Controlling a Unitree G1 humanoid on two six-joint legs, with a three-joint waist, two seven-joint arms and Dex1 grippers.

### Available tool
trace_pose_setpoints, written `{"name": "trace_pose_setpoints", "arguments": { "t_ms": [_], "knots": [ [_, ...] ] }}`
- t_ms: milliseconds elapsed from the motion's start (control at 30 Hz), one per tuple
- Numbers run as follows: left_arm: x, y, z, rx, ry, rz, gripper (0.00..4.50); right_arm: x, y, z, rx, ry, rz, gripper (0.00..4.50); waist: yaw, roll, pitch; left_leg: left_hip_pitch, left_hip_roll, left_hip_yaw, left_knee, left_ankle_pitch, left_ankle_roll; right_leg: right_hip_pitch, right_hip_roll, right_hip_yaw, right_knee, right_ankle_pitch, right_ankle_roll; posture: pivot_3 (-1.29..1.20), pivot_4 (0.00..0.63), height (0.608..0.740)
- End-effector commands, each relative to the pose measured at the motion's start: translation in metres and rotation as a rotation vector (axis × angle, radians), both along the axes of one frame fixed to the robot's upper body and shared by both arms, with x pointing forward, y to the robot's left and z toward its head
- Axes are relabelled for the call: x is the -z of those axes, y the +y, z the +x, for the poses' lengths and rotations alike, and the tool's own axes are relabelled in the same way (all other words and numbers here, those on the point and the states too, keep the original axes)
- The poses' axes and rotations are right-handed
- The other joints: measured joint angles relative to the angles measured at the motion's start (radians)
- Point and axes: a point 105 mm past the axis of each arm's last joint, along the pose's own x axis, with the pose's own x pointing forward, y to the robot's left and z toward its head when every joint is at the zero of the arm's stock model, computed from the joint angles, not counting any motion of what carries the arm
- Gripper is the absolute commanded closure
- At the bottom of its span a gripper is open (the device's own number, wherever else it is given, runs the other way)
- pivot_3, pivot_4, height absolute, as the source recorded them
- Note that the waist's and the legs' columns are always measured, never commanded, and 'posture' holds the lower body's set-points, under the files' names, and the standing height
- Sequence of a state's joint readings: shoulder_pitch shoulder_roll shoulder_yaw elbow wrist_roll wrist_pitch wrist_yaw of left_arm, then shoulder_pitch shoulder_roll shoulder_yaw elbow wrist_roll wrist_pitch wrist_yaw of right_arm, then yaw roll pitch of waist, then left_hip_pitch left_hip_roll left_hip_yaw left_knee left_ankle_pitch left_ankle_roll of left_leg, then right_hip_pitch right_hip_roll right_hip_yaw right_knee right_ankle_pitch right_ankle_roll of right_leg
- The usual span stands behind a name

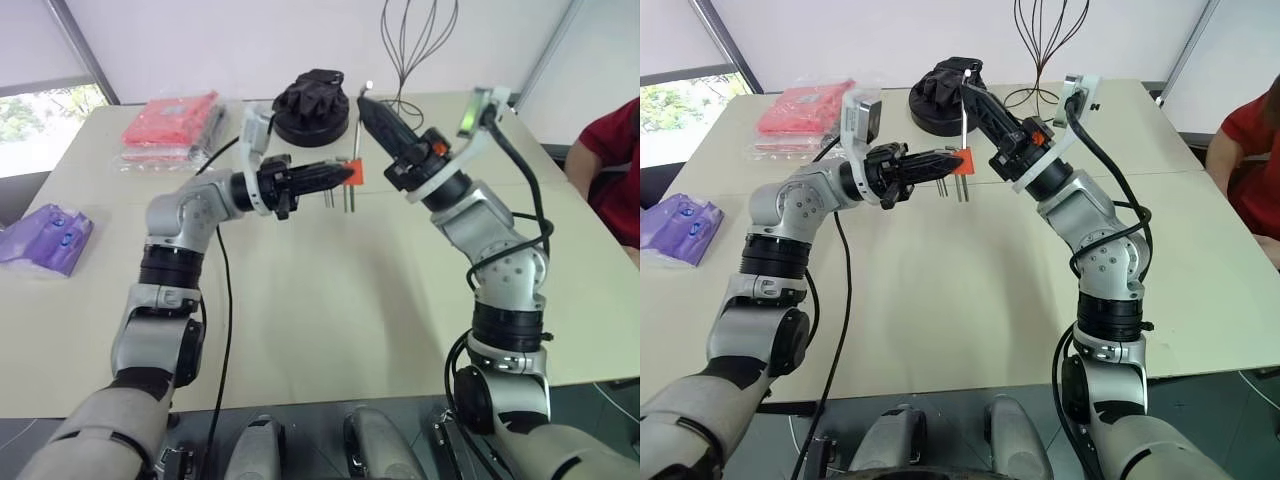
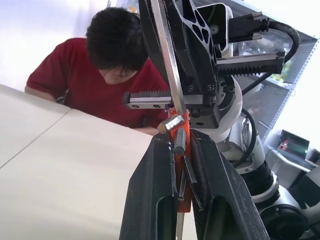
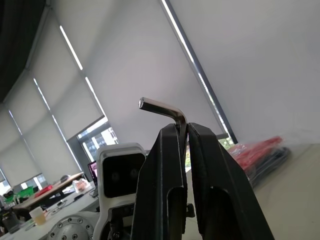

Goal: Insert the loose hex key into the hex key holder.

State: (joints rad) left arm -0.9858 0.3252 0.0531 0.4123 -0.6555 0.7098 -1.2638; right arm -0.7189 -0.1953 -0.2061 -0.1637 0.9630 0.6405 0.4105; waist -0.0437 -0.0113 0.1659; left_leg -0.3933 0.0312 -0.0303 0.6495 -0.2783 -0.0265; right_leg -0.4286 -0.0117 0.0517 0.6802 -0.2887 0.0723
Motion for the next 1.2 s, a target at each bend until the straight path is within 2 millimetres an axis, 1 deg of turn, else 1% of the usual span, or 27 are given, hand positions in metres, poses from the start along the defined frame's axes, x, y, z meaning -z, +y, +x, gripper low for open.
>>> {"name": "trace_pose_setpoints", "arguments": {
  "t_ms": [33,133,267,433,533,633,900,1100,1200],
  "knots": [
    [-0.027,0.005,-0.003,0.002,-0.064,-0.069,4.5,-0.003,0.003,-0.007,-0.019,-0.033,-0.009,4.48,0.0,0.0,0.0,0.0,0.0,0.0,0.0,0.0,0.0,0.0,0.0,0.0,0.0,0.0,0.0,0.0,0.15,0.74],
    [-0.027,0.005,-0.003,-0.001,-0.066,-0.066,4.5,0.001,0.003,-0.006,-0.018,-0.031,-0.031,4.48,-0.001,0.0,0.0,0.0,0.0,0.0,0.0,0.0,0.0,0.0,0.0,0.0,0.0,0.0,0.0,0.0,0.15,0.74],
    [-0.027,0.005,-0.003,-0.004,-0.076,-0.058,4.5,0.012,0.004,-0.006,-0.023,-0.043,-0.121,4.48,0.0,0.0,0.0,0.0,0.0,0.0,0.0,0.0,0.0,0.0,0.0,0.0,0.0,0.0,0.0,0.0,0.15,0.74],
    [-0.027,0.006,-0.003,-0.012,-0.107,-0.034,4.5,0.017,-0.001,-0.003,-0.028,-0.051,-0.176,4.48,0.0,0.0,0.0,0.0,0.0,0.0,0.0,0.0,0.0,0.0,0.0,0.0,0.0,0.0,0.0,0.0,0.15,0.74],
    [-0.023,0.006,-0.002,-0.029,-0.139,0.002,4.5,0.018,-0.002,-0.003,-0.042,-0.053,-0.193,4.48,-0.001,0.0,0.0,0.0,0.0,0.0,0.0,0.0,0.0,0.0,0.0,0.0,0.0,0.0,0.0,0.0,0.15,0.74],
    [-0.018,0.004,-0.001,-0.041,-0.188,0.046,4.5,0.022,0.002,-0.005,-0.076,-0.054,-0.233,4.48,0.001,0.0,0.0,0.0,0.0,0.0,0.0,0.0,0.0,0.0,0.0,0.0,0.0,0.0,0.0,0.0,0.15,0.74],
    [-0.018,-0.001,-0.004,-0.032,-0.25,0.069,4.5,0.026,0.007,-0.005,-0.097,-0.042,-0.255,4.48,0.001,0.0,0.0,0.0,0.0,0.0,0.0,0.0,0.0,0.0,0.0,0.0,-0.001,0.0,0.0,0.0,0.15,0.74],
    [-0.016,0.0,-0.003,-0.041,-0.26,0.075,4.5,0.024,0.004,-0.002,-0.067,-0.026,-0.214,4.48,0.001,0.0,0.0,0.0,0.0,0.0,0.0,0.0,0.0,0.0,0.0,0.0,-0.001,0.0,0.0,0.0,0.15,0.74],
    [-0.015,0.0,-0.002,-0.042,-0.254,0.075,4.5,0.023,0.0,0.0,-0.044,-0.018,-0.195,3.48,0.001,0.0,0.0,0.0,0.0,0.0,0.0,0.0,0.0,0.0,0.0,0.0,-0.001,0.0,0.0,0.0,0.15,0.74]
  ]
}}
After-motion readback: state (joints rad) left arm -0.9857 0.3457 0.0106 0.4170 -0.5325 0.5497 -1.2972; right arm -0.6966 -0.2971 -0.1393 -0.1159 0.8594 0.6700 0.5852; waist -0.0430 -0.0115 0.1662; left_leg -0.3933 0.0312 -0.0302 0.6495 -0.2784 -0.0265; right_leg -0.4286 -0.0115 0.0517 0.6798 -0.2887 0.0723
